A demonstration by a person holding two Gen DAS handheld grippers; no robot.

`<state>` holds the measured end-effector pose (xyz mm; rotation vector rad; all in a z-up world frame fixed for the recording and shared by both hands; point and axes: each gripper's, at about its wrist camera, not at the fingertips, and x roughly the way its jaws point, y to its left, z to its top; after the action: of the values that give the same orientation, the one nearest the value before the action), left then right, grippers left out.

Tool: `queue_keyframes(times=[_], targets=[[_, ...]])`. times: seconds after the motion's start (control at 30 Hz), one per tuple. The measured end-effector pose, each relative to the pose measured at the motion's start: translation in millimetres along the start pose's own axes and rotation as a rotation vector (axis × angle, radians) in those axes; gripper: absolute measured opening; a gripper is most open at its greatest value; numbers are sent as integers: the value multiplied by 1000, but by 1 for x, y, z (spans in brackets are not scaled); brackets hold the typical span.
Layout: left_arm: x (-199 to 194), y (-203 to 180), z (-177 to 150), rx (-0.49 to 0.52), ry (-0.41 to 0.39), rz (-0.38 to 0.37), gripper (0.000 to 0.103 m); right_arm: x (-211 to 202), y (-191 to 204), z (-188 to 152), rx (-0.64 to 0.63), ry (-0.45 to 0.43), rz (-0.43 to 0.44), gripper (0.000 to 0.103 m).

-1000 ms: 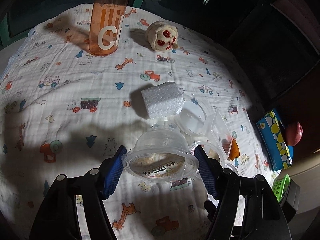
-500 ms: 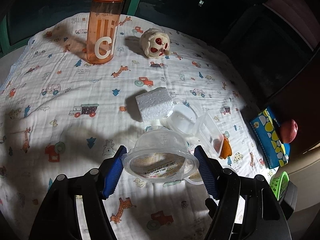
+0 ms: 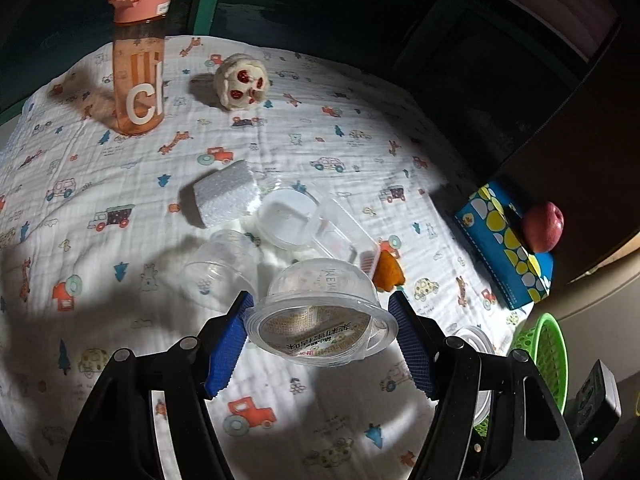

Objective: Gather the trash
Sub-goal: 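Carry the white lid and labeled cup over the green wastebasket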

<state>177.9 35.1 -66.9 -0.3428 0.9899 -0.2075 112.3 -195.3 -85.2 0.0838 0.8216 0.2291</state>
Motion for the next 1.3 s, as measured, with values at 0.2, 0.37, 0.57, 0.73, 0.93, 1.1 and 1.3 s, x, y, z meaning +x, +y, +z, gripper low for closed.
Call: queue_keyframes(times=[0.2, 0.37, 0.57, 0.73, 0.93, 1.1, 1.3], targets=[[6, -41, -10, 65, 24, -41, 67, -34, -35, -7, 59, -47, -48, 92], [13, -78, -19, 126, 46, -69, 67, -60, -66, -11, 109, -88, -102, 92], [17, -124, -27, 197, 61, -108, 67, -87, -109, -21, 180, -129, -183, 92], [20, -163, -35, 264, 73, -137, 67, -109, -155, -35, 258, -143, -264, 92], [25, -204, -46, 331, 89, -163, 67, -131, -209, -55, 337, -138, -366, 94], [28, -236, -55, 386, 100, -177, 67, -146, -242, -71, 390, -140, -419, 94], [34, -269, -70, 449, 118, -194, 67, -154, -265, -82, 438, -149, -451, 96]])
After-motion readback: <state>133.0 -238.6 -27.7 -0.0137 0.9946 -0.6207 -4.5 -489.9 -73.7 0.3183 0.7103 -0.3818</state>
